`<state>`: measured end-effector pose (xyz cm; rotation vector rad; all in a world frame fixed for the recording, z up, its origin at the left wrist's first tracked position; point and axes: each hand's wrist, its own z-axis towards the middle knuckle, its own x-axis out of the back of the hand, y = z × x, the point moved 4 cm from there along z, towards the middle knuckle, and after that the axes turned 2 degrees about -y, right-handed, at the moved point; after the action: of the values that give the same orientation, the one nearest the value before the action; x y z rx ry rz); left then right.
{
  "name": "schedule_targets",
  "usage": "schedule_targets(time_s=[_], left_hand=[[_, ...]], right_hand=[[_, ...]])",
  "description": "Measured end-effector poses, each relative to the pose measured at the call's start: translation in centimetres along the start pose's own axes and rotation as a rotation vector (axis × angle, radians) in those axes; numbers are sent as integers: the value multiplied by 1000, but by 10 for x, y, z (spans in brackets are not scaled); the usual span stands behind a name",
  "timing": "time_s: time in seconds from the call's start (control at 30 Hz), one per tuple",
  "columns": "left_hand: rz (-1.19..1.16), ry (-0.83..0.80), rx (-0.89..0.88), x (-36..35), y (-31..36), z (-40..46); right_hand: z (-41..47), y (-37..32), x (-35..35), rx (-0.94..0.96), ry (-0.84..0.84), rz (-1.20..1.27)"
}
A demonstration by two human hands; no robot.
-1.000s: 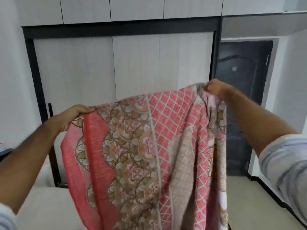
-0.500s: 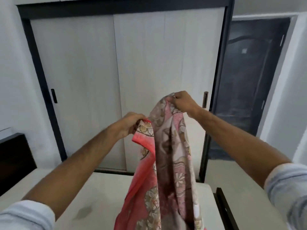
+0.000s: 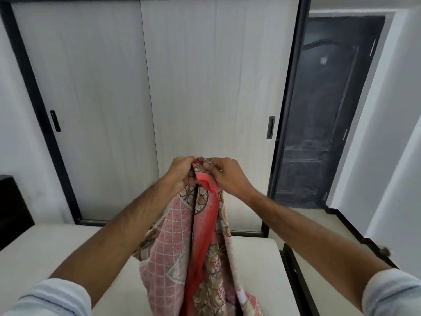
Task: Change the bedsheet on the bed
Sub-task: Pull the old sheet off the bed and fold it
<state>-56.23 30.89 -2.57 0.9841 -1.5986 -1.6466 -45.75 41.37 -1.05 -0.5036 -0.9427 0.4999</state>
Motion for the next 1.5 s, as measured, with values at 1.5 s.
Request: schedule_targets(time_s=[1.5], left_hand=[[-245,-211,57,-31,-20,-12]], right_hand=[[2,37,11,-331,326,657]])
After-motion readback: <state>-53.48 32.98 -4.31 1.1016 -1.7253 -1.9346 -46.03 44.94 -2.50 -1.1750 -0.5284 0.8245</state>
